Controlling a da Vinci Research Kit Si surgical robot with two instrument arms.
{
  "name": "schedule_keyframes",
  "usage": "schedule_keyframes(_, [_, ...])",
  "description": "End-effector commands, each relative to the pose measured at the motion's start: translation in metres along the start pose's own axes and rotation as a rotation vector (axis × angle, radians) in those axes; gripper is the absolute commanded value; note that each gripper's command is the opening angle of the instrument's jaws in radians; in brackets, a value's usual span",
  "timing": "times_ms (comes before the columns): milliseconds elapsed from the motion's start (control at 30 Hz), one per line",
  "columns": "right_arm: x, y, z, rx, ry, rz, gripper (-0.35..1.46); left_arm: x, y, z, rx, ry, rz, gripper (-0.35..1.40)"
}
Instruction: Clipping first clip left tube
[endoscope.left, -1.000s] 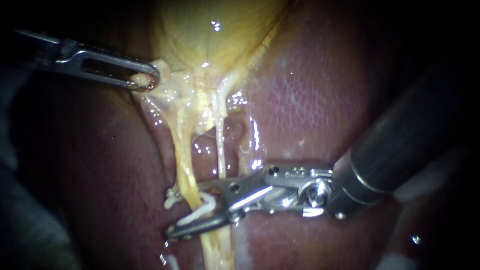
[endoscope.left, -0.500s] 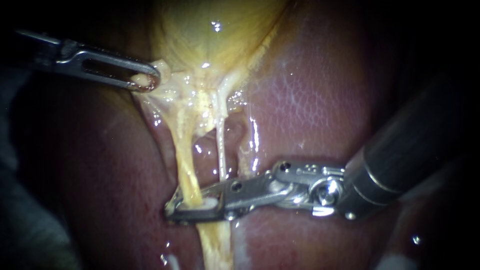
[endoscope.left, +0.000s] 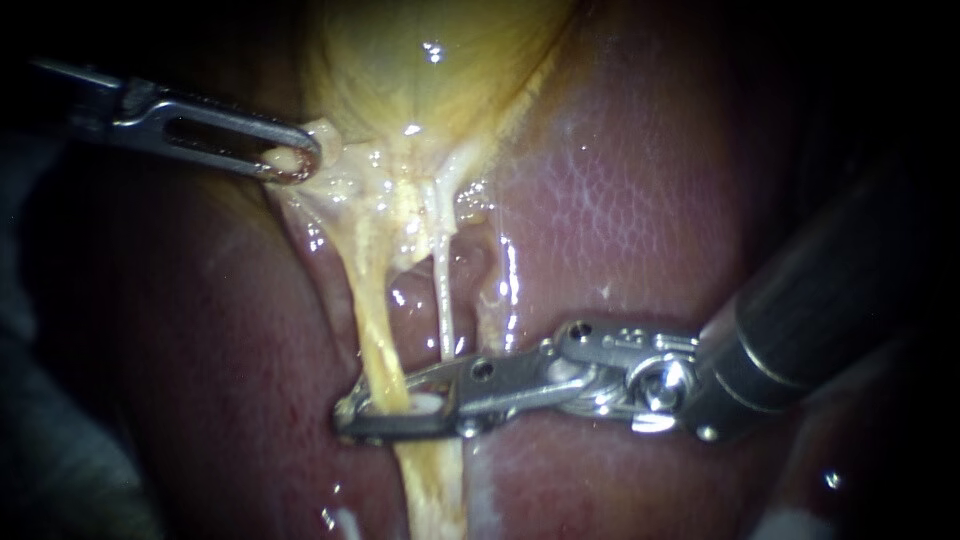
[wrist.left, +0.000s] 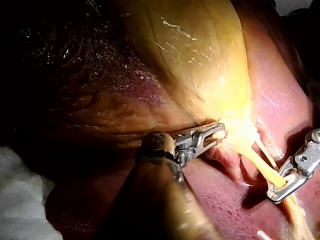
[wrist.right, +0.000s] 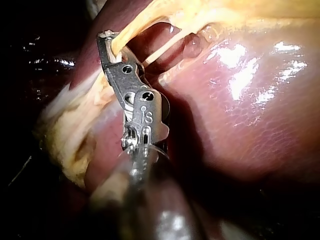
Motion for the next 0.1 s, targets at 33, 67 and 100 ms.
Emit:
schedule_keyframes(33, [0.0,0.0,0.0,0.0,0.0,0.0,-0.35,0.0,0.0,0.0,0.0,0.0,0.0,-0.35])
schedule_keyframes(67, [-0.0001,0.0,0.0,0.0,0.0,-0.001,-0.35,0.0,-0.0001,0.0,0.0,0.0,0.0,-0.35])
schedule_keyframes(100, [-0.0001,0.0,0.0,0.0,-0.001,-0.001,-0.35,0.0,-0.0001,0.0,0.0,0.0,0.0,-0.35])
